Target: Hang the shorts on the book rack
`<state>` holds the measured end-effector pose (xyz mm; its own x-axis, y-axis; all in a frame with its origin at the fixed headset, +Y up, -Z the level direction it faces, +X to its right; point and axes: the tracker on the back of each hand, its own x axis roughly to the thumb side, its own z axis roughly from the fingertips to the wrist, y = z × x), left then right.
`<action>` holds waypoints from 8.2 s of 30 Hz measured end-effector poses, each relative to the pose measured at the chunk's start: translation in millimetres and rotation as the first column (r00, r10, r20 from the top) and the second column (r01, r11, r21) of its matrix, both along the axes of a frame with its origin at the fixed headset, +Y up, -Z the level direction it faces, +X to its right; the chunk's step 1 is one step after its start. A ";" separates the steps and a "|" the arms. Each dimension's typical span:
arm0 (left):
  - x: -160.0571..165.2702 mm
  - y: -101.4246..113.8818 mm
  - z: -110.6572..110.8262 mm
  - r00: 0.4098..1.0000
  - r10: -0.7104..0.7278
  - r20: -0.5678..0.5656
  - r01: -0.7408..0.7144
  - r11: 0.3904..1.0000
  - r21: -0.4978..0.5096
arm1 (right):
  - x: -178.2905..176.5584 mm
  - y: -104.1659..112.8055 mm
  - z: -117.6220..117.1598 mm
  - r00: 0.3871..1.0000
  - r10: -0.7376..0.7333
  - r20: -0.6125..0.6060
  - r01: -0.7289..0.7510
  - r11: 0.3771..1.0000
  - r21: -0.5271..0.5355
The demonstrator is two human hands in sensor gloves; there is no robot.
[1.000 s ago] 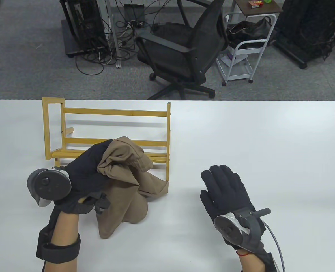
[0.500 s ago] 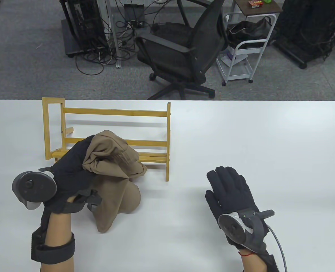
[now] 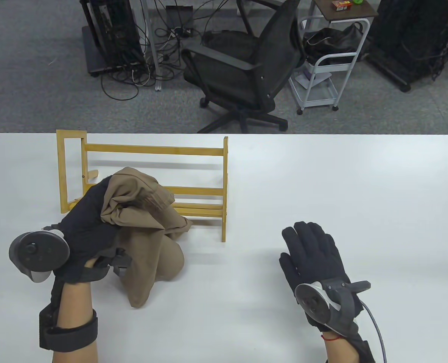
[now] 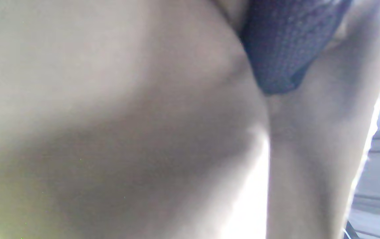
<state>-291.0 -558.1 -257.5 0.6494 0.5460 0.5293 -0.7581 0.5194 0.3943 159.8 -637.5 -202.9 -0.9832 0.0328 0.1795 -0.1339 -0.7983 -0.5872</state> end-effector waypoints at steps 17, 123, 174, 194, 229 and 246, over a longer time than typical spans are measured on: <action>0.3 -9.1 -29.5 0.989 0.102 -0.102 -0.109 0.992 -0.058 | 10.3 -4.3 -5.2 0.999 0.026 0.035 -0.027 0.999 0.021; 5.5 -117.3 -255.0 0.930 0.118 -0.347 -0.291 0.814 -0.503 | 12.5 -8.6 -8.7 0.999 0.012 0.044 -0.010 0.999 -0.040; 58.2 -75.0 -62.0 0.972 -0.223 0.079 0.236 0.938 -0.255 | -13.3 -3.9 9.2 0.994 -0.005 -0.111 0.002 1.000 -0.019; 66.2 -84.8 10.4 0.925 -0.355 0.135 0.372 0.918 -0.136 | -30.0 -14.7 11.5 0.986 0.026 -0.167 -0.038 0.997 -0.067; 107.4 -142.2 49.2 0.788 -0.479 0.387 0.551 0.829 -0.094 | -73.2 -40.7 20.1 0.940 0.113 -0.323 -0.166 0.976 -0.143; 108.5 -143.3 47.9 0.787 -0.455 0.416 0.541 0.834 -0.111 | -74.5 -41.5 18.6 0.940 0.114 -0.322 -0.174 0.971 -0.166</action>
<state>-182.5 -701.4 -209.6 0.6495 0.3249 0.6874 -0.4324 0.9015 -0.0175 85.3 -679.0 -184.3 -0.8774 -0.0418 0.4780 -0.1588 -0.9148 -0.3714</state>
